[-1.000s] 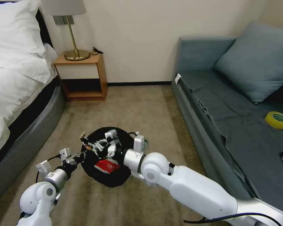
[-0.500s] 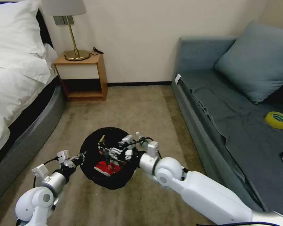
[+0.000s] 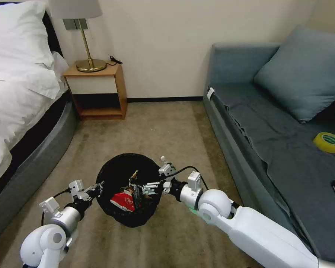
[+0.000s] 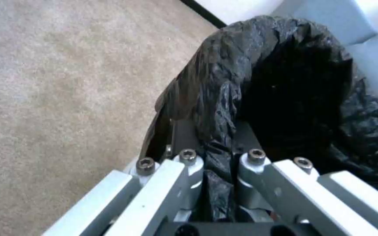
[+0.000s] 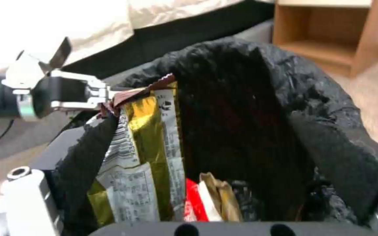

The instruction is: Pick up the trash bin, then pick up the garbage on the floor and place it into the trash bin.

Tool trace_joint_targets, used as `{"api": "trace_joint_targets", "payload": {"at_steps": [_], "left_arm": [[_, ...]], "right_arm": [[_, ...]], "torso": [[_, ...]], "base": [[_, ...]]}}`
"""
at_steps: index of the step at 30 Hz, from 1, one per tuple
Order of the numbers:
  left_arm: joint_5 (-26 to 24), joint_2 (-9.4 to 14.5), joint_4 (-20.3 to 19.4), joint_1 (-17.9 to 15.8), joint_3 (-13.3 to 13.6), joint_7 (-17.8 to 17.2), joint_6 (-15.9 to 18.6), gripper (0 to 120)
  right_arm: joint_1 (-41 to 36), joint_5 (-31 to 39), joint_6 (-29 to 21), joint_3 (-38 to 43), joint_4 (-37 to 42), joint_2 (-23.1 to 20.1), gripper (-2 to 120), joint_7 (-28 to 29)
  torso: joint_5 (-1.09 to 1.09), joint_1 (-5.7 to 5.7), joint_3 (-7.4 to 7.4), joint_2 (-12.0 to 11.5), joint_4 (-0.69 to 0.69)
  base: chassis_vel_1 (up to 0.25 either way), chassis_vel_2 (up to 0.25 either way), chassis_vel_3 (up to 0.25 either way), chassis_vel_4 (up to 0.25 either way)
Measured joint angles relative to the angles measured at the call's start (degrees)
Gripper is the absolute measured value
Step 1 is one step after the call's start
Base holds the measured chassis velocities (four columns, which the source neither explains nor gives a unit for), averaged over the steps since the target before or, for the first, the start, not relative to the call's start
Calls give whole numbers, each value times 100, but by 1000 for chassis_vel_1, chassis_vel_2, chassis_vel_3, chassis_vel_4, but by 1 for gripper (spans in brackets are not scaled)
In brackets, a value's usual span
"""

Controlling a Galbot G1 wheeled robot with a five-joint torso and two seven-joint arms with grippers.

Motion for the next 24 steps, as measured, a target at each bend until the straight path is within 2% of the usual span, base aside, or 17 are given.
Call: {"api": "trace_joint_targets", "payload": {"at_steps": [10, 12, 19, 24], "left_arm": [[184, -63, 66, -42, -8, -55, -9, 4], [272, -66, 103, -77, -13, -121, -26, 4], [304, -92, 125, -134, 3, -250, -53, 4], [292, -104, 111, -140, 10, -259, -54, 4]], "right_arm": [[508, -565, 56, 18, 264, -35, 100, -135], [802, -949, 53, 17, 333, -157, 100, -403], [1202, -1610, 99, -130, 403, -378, 100, -1024], [1094, -1474, 60, -121, 397, -349, 100, -838]], "torso": [[1, 0, 0, 0, 0], [-1, 0, 0, 0, 1], [-1, 0, 0, 0, 1], [2, 0, 0, 0, 0]], "base": [[0, 0, 0, 0], [0, 0, 0, 0], [0, 0, 0, 0], [0, 0, 0, 0]]}}
